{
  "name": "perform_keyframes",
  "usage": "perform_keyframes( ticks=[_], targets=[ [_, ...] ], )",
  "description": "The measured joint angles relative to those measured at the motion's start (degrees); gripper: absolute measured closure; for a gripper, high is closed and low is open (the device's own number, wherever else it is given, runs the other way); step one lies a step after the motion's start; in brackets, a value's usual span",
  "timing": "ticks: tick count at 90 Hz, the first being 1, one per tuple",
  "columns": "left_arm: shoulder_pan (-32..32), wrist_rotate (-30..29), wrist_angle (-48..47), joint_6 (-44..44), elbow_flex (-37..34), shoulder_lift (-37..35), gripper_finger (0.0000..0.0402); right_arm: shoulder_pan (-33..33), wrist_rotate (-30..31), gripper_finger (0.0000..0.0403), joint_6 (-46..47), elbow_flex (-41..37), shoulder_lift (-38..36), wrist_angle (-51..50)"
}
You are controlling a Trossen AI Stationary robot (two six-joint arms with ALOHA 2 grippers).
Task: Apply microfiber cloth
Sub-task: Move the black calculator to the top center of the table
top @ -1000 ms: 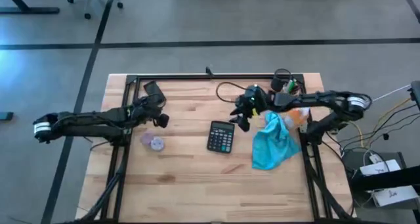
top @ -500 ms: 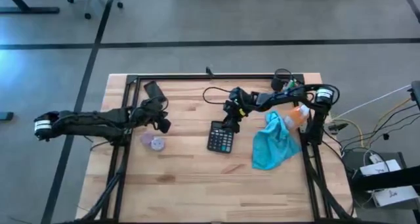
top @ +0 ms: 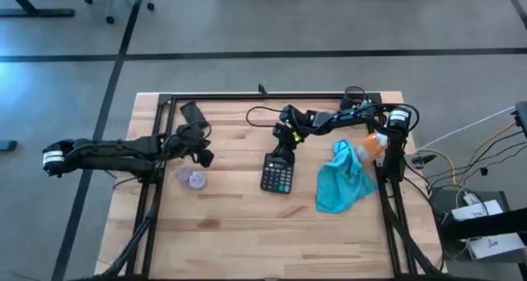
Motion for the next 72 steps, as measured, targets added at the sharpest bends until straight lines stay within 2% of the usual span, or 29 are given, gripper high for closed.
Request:
perform_keyframes(
  ticks=[24,45,52,61,72],
  targets=[
    [0.0,-0.3,0.5,1.2,0.0,0.0,0.0392,-2.2,0.5,0.0393,-3.9,5.1,-0.5,-4.6],
    [0.0,-0.4,0.9,1.5,0.0,0.0,0.0392,-8.9,0.9,0.0393,-7.9,8.7,-0.5,-5.9],
    [0.0,-0.7,0.9,1.5,0.0,0.0,0.0392,-11.8,3.0,0.0393,-8.3,8.9,-0.5,-5.9],
    [0.0,-3.3,1.2,0.9,0.0,0.0,0.0392,-15.2,5.9,0.0393,-8.4,9.0,-0.5,-6.1],
    [0.0,-8.5,1.4,-4.3,0.0,0.0,0.0390,-18.2,6.7,0.0380,-8.4,8.9,-0.5,-6.1]
  ],
)
